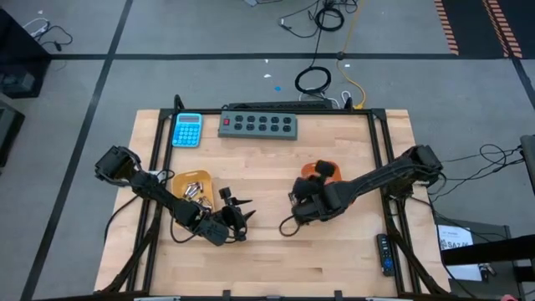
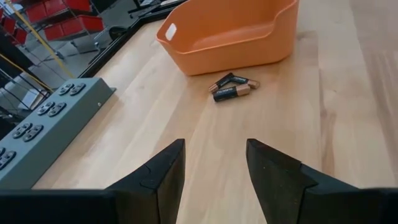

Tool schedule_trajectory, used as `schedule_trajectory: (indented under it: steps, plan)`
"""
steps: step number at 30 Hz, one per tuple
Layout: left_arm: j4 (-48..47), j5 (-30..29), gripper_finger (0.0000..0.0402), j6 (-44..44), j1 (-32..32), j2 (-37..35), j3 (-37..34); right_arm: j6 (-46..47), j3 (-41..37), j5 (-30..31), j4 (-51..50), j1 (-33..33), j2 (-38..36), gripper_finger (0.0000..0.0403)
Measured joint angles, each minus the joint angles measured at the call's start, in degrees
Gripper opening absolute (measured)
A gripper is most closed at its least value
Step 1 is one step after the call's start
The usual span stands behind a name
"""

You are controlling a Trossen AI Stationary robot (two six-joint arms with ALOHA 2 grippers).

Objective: Sort batteries
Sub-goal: Put the black battery into the orange bin

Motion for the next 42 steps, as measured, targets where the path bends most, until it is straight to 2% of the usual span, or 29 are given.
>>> schedule_trajectory:
  steps: [3, 7, 10, 13, 15, 19, 25, 32, 42]
  plan:
    - [0.0, 0.0, 0.018, 0.0, -0.2, 0.0, 0.0, 3.8, -3.9, -0.6, -0.5, 0.1, 0.6, 0.0062]
    - [0.0, 0.0, 0.018, 0.0, -0.1, 0.0, 0.0, 5.1, -7.7, -3.8, 1.3, -0.3, 0.3, 0.0139]
    - [0.2, 0.0, 0.018, 0.1, 0.1, 0.0, 0.0, 4.0, -6.2, -5.4, 1.9, -0.9, 0.3, 0.0185]
    - [0.2, 0.0, 0.018, 0.2, 0.6, 0.0, 0.0, -0.8, -2.5, -5.6, 6.4, -0.9, -0.3, 0.0209]
    - [0.2, 0.0, 0.018, 0.2, 0.7, 0.0, 0.0, -5.4, -1.2, -9.0, 12.0, -1.5, -0.2, 0.0212]
    - [0.2, 0.1, 0.018, 0.2, 0.5, 0.0, 0.0, -12.1, -1.1, -21.9, 23.0, -4.5, 0.5, 0.0198]
    - [-0.4, 0.1, 0.018, 0.2, 0.0, 0.0, 0.0, -11.0, -1.1, -32.3, 23.1, -8.7, 2.7, 0.0166]
    - [-0.7, 0.2, 0.018, 0.1, 0.1, 0.0, 0.0, -9.0, -1.1, -34.5, 20.5, -12.4, 6.6, 0.0148]
    - [-1.0, 0.2, 0.018, 0.1, 0.1, 0.0, 0.0, -9.9, -1.1, -35.8, 20.8, -13.5, 12.3, 0.0146]
